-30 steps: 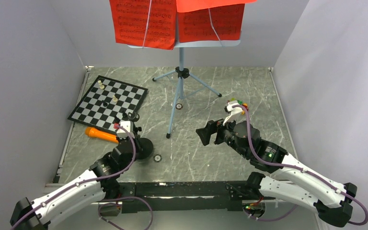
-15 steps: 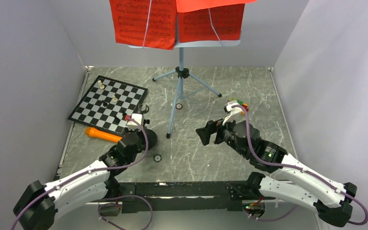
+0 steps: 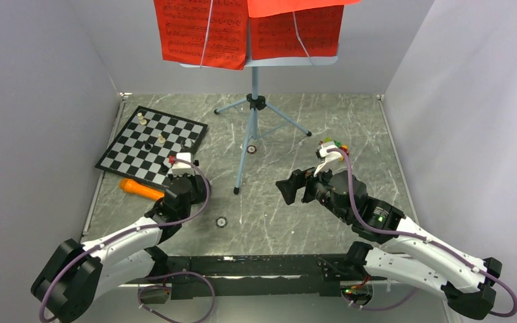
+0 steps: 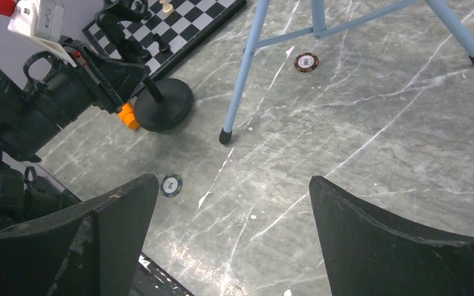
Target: Pack up the instrument practice props
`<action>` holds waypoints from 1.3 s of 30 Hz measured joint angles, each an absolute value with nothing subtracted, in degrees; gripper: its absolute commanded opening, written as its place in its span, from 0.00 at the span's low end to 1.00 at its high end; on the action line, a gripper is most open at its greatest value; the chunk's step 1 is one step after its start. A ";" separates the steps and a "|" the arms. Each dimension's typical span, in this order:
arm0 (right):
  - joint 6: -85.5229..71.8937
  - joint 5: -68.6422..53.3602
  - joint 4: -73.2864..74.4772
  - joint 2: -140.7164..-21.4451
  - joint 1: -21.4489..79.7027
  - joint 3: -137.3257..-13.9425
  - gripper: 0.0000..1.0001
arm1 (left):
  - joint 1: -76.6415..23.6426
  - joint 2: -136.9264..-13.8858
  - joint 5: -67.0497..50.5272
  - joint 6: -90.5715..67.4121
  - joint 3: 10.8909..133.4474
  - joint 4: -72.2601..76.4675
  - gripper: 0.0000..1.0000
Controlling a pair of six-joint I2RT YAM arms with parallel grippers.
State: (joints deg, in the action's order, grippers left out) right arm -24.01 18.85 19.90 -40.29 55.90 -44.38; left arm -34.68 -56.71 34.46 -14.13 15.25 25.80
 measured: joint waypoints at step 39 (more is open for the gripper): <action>-23.73 17.52 19.38 -42.15 55.90 -43.00 0.99 | -33.58 -35.05 28.64 -16.16 31.92 -0.05 0.89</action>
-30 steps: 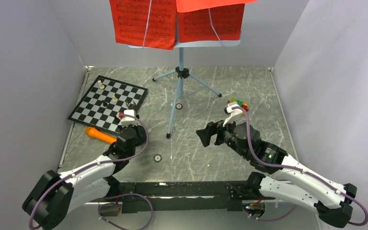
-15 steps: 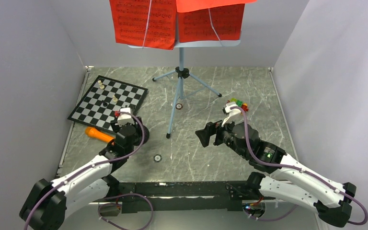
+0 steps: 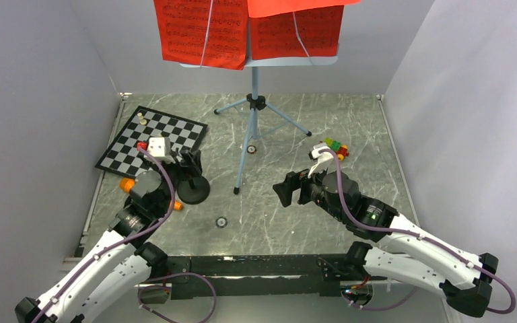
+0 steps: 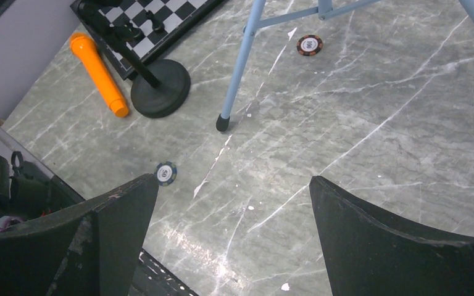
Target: Pack up the instrument practice props
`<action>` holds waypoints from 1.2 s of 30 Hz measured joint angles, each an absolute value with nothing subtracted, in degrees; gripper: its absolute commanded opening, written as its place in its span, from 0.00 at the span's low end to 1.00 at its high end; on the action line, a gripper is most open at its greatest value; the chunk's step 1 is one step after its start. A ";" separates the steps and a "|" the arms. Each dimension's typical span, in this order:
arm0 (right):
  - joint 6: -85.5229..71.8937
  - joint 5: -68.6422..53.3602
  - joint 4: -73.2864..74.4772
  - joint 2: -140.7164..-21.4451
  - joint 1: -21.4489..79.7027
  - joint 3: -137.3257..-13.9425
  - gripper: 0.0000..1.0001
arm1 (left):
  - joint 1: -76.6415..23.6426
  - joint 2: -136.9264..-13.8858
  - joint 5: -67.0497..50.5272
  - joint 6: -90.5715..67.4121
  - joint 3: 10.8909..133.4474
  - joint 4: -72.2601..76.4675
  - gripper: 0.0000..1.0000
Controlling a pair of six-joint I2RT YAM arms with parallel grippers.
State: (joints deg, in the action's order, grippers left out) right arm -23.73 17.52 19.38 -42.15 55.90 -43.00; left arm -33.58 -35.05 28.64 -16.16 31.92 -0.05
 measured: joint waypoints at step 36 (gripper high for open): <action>-29.87 11.25 19.73 -46.24 44.53 -40.69 0.98 | -35.44 -87.48 -1.37 -12.53 50.89 19.49 0.46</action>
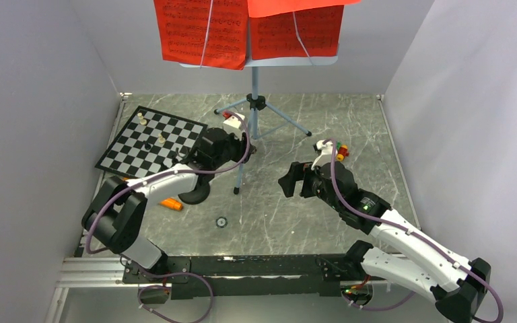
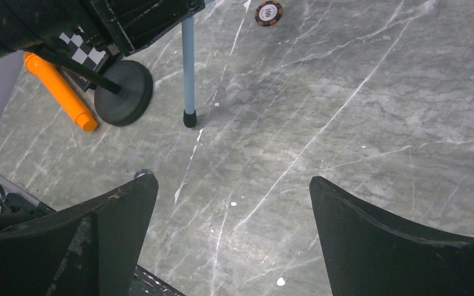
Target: Pack up the instrument practice props
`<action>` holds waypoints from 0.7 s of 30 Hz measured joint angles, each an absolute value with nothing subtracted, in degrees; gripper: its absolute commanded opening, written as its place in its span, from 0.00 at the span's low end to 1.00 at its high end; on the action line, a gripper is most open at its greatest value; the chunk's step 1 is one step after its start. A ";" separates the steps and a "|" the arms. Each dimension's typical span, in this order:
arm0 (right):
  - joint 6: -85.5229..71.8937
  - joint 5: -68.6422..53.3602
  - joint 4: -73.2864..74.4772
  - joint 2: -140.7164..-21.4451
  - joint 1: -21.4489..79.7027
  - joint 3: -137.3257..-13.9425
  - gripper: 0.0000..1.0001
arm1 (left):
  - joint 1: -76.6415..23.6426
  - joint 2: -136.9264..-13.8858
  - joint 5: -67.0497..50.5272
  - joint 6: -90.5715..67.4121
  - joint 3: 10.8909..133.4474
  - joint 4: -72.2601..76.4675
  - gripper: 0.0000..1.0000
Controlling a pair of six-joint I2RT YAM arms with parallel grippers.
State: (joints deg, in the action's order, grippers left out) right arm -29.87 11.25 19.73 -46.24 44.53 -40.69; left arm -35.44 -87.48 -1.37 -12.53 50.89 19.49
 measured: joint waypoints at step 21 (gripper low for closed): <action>-29.61 11.75 19.73 -45.80 44.27 -40.69 0.98 | -35.03 -91.57 -1.72 -12.10 52.38 19.46 0.00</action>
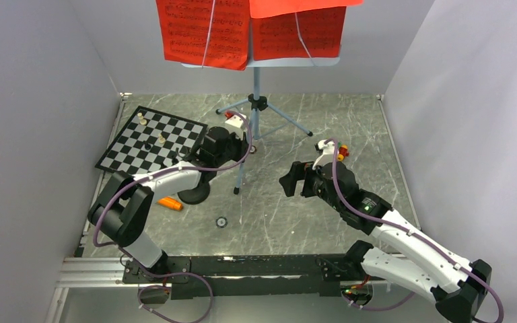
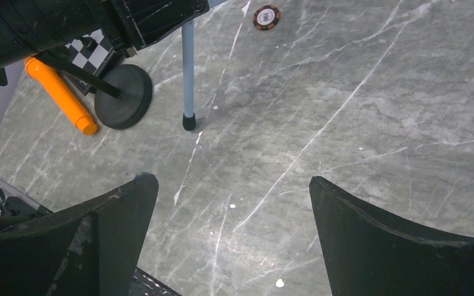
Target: Pack up the instrument practice props
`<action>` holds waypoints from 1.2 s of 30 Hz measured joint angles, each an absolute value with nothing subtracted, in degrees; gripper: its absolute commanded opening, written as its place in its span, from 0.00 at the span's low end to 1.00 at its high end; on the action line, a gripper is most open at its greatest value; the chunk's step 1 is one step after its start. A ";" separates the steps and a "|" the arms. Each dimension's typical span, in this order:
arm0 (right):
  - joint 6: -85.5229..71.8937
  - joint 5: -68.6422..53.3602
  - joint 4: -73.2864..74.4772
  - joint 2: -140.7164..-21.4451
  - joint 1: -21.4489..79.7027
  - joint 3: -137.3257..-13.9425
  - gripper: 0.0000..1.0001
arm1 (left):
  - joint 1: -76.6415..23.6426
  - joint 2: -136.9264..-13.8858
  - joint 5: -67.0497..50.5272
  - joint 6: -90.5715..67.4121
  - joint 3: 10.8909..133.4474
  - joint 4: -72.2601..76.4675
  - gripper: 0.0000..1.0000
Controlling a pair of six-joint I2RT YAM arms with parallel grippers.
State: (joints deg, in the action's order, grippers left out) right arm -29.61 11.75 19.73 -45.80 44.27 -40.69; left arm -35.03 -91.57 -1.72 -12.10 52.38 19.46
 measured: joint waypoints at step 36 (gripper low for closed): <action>-28.08 14.74 22.04 -43.03 44.27 -40.69 0.98 | -42.17 -72.71 -6.22 -12.95 35.51 17.69 0.00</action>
